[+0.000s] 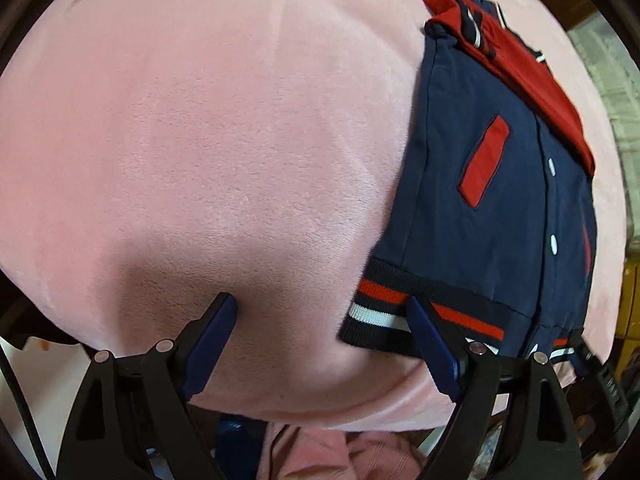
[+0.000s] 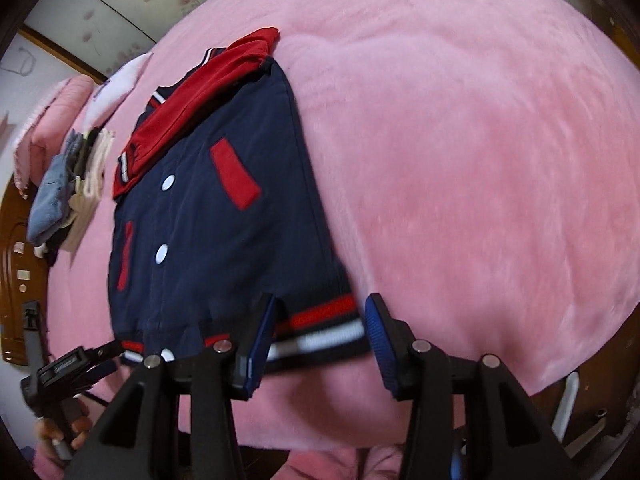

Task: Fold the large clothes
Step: 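Grasp the striped hem of the jacket with both grippers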

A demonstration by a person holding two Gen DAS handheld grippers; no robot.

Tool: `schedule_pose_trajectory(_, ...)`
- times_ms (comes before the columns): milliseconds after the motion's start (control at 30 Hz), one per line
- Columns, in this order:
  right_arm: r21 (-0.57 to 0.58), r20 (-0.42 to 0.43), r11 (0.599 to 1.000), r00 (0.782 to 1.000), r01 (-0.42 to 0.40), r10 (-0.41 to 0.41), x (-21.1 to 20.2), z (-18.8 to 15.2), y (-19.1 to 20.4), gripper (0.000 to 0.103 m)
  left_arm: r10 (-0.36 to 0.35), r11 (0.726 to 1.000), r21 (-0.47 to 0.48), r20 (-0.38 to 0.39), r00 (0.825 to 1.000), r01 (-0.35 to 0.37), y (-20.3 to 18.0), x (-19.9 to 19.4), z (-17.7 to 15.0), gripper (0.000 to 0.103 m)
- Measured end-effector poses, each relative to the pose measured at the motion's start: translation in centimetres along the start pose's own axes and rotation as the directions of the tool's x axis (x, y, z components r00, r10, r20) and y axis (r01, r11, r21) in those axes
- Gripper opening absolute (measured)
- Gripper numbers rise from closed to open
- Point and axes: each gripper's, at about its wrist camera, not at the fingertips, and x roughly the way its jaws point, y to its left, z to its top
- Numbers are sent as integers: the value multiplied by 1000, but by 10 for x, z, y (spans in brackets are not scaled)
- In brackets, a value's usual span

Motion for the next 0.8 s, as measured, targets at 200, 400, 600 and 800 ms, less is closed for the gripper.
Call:
schedule_pose_trajectory(200, 23, 8, 998, 998, -66, 66, -2, -9, 0, 46, -151, 988, -11, 29, 988, 151, -6, -6, -7, 78)
schedule_pose_trajectory(400, 83, 8, 986, 990, -144, 143, 1, -6, 4, 18, -183, 983, 9, -1, 983, 183, -32, 2, -10, 45)
schedule_pose_trajectory(600, 18, 27, 977, 977, -211, 210, -9, 4, 25, 16, -270, 961, -73, -30, 962, 267, -32, 6, -7, 14)
schedule_pose_trajectory(800, 12, 63, 952, 950, -307, 306, -21, 29, 43, 12, -348, 922, -178, 1, 937, 343, -25, -4, -4, 12)
